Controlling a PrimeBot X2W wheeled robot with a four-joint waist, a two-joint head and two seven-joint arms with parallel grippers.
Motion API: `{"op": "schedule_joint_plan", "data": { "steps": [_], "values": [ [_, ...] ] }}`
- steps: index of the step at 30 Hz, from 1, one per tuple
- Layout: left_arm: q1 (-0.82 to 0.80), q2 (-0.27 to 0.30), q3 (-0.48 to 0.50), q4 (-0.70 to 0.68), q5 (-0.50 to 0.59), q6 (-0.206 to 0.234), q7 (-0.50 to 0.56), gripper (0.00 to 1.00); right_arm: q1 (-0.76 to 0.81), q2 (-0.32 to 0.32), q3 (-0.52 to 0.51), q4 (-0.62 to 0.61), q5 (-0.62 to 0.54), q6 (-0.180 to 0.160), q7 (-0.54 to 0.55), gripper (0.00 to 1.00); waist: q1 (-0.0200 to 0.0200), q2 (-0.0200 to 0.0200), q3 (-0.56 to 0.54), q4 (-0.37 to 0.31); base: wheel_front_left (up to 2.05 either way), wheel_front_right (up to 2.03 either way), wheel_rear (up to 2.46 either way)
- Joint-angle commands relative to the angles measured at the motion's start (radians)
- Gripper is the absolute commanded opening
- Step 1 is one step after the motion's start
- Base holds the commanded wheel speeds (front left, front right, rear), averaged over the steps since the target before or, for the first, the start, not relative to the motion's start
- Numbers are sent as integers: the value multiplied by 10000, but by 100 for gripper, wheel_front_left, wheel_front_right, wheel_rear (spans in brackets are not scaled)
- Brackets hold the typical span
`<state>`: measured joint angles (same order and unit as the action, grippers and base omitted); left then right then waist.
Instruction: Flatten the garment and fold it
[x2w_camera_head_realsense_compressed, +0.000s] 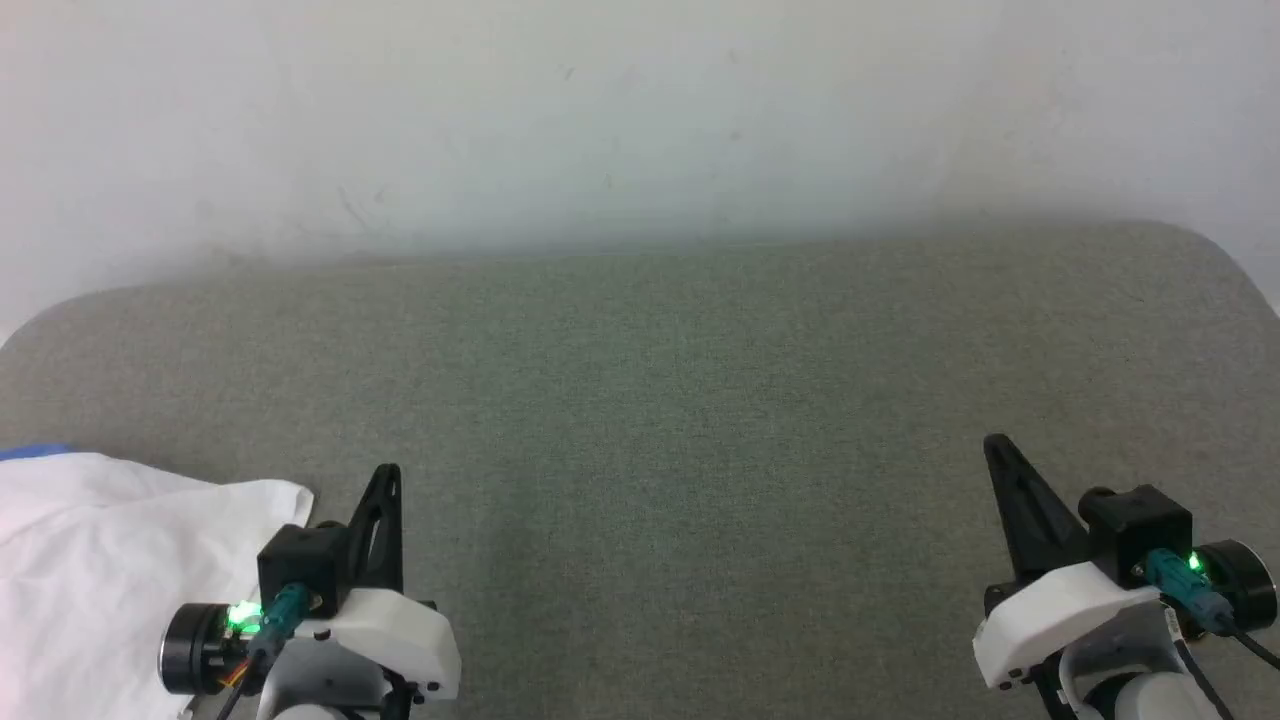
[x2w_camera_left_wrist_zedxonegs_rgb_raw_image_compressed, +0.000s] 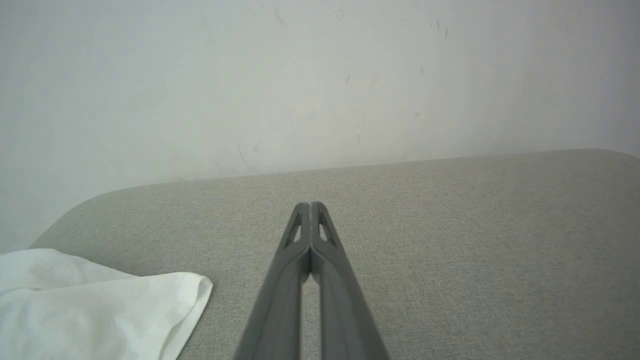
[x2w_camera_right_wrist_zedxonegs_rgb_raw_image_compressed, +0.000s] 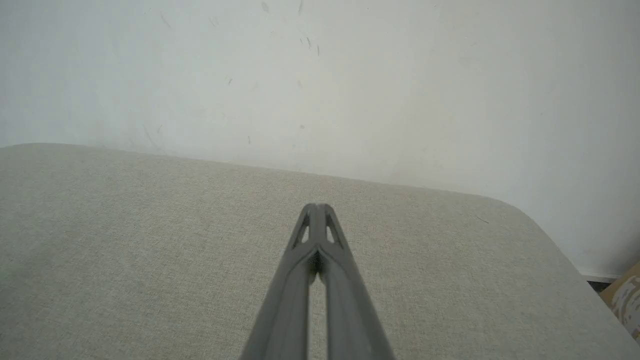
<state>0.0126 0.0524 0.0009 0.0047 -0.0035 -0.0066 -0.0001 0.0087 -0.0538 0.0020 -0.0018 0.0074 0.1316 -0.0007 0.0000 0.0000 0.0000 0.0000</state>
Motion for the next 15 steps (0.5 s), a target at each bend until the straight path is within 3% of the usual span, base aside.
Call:
{"op": "schedule_joint_plan", "data": {
  "steps": [1,8,9,15],
  "values": [
    [-126,-22,-9,-47,35,66,1,0,-87,36,-20,18,-74,-9,7,0,0,0,0,0,0,0,0],
    [0,0,-3,0,-3,0,-1,0,1,0,-3,0,2,0,-1,0,0,0,0,0,0,0,0],
    [2,0,1,4,-9,-3,-5,100,3,-2,1,0,8,0,-4,100,0,0,0,-1,0,0,0],
    [-5,-1,-22,44,-177,-21,-106,100,54,-4,-21,22,113,0,-101,100,0,0,-26,10,0,0,0]
  ]
}}
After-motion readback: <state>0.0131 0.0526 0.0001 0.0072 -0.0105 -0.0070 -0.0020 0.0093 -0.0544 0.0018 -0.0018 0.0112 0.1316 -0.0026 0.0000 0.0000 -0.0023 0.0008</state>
